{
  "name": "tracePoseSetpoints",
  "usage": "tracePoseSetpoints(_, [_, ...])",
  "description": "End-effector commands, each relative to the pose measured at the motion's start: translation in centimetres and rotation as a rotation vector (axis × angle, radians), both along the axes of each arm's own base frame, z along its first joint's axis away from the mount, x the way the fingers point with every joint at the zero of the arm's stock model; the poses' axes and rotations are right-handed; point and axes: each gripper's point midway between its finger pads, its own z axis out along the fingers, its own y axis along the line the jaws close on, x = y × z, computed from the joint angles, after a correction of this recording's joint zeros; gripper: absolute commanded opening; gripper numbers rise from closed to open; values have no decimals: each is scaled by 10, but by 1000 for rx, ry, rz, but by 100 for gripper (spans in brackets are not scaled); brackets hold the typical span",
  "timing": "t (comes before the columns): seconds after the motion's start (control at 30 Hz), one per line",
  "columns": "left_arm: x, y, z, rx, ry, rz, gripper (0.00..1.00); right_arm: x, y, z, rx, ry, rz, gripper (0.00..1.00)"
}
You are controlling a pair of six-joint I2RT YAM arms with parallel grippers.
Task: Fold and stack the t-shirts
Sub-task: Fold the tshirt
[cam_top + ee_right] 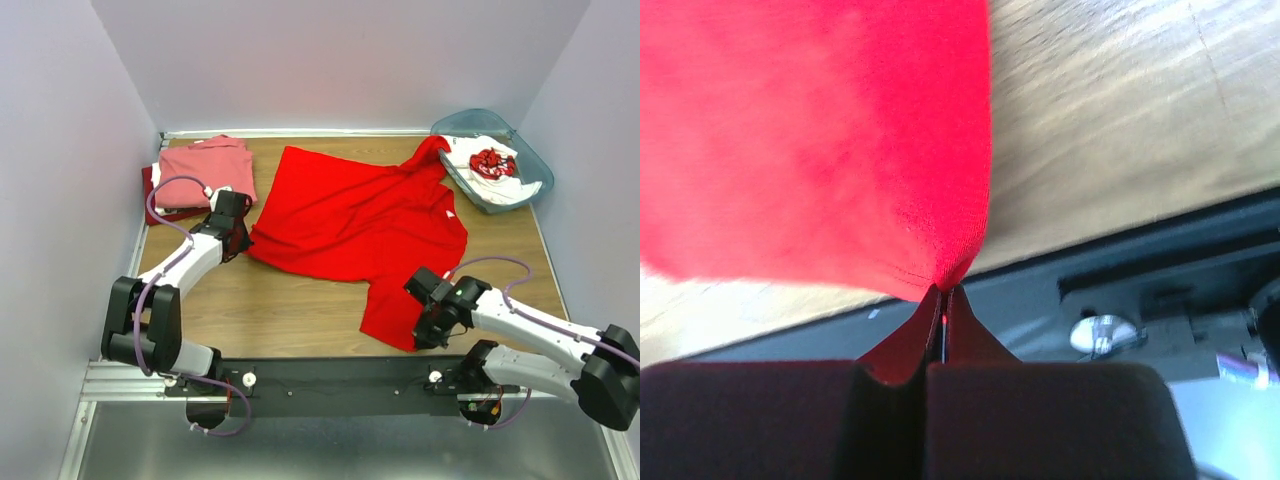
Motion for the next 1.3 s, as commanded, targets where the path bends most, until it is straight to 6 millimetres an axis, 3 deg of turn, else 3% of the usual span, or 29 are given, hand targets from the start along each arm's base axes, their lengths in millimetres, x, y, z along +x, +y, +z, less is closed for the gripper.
tracePoseSetpoints(0.0, [-5, 1, 13, -18, -17, -2, 0, 3, -9, 27, -32, -39, -23, 1])
tracePoseSetpoints(0.47, [-17, 6, 30, -48, -45, 20, 0, -4, -14, 90, -48, -19, -20, 0])
tracePoseSetpoints(0.63, [-20, 9, 37, -51, -55, 22, 0, 19, 1, 127, 35, -141, -38, 0])
tracePoseSetpoints(0.87, [-25, 14, 57, -61, -95, 46, 0, 52, 17, 159, 24, -234, 2, 1])
tracePoseSetpoints(1.0, [-30, 18, 63, -58, -107, 67, 0, 56, 21, 162, 17, -232, 28, 0])
tracePoseSetpoints(1.27, [-45, 27, 54, -64, -69, 110, 0, 37, 21, 156, 64, -181, 64, 1])
